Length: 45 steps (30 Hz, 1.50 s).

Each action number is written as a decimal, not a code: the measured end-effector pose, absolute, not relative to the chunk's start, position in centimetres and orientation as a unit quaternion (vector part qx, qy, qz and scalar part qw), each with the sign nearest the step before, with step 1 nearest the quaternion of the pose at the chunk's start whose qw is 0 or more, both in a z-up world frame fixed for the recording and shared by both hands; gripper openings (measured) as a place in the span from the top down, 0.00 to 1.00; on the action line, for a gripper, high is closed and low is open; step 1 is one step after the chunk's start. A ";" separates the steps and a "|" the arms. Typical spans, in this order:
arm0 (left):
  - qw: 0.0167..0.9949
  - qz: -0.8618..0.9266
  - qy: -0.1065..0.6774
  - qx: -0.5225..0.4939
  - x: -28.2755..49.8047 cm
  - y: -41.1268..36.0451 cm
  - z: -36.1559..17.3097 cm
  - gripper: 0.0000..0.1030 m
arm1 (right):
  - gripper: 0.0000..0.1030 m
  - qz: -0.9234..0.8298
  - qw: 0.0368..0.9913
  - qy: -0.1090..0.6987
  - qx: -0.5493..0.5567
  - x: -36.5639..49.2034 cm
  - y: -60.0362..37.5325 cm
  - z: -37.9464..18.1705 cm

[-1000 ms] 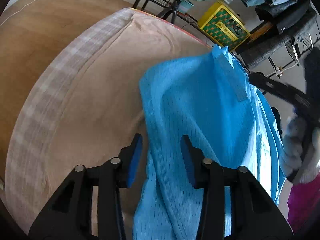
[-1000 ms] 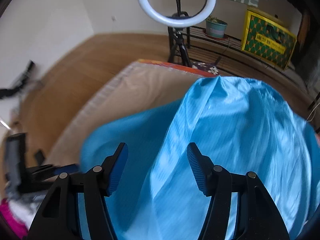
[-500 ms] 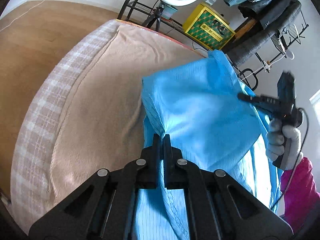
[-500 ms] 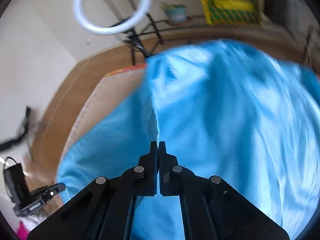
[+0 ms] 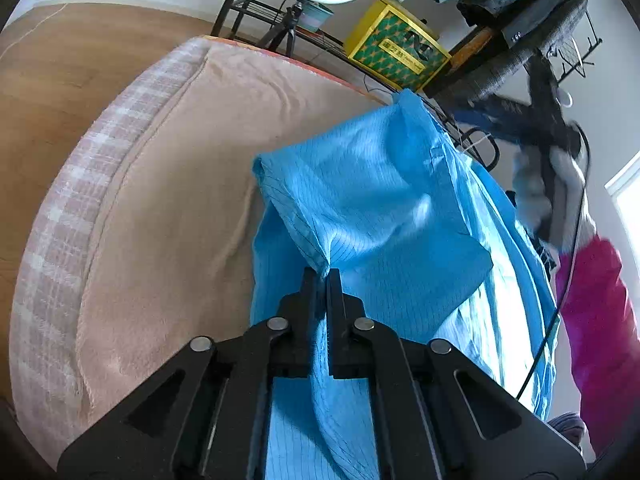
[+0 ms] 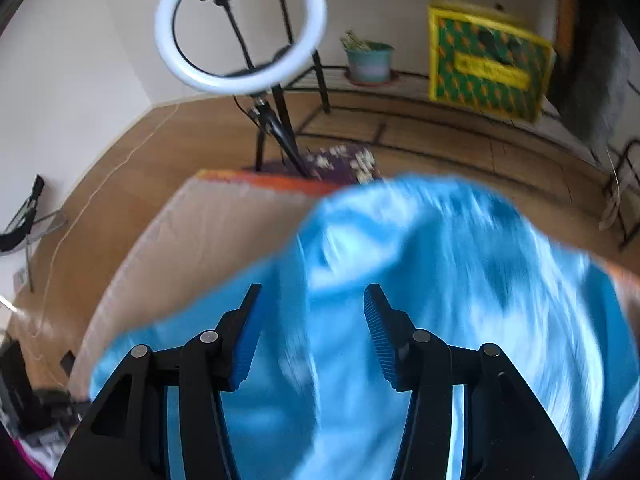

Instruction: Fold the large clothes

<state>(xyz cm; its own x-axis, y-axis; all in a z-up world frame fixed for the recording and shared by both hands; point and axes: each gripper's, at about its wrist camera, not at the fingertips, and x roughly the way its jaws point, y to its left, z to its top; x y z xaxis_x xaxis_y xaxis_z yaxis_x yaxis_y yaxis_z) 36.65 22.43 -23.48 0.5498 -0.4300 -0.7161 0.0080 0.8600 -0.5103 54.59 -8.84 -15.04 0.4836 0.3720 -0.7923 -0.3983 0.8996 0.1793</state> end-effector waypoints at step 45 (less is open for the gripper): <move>0.878 -0.036 0.418 -0.232 33.1 26.6 -17.6 0.84 | 0.80 0.229 0.880 0.398 0.122 51.1 -18.7 -8.3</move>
<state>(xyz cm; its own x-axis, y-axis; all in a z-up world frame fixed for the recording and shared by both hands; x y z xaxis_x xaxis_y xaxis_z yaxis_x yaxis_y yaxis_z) 33.11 26.64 -17.55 0.6483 -0.2580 -0.7163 -0.1303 0.8894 -0.4382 51.06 -18.71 -8.26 0.5775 0.5006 -0.6450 -0.3062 0.8651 0.3973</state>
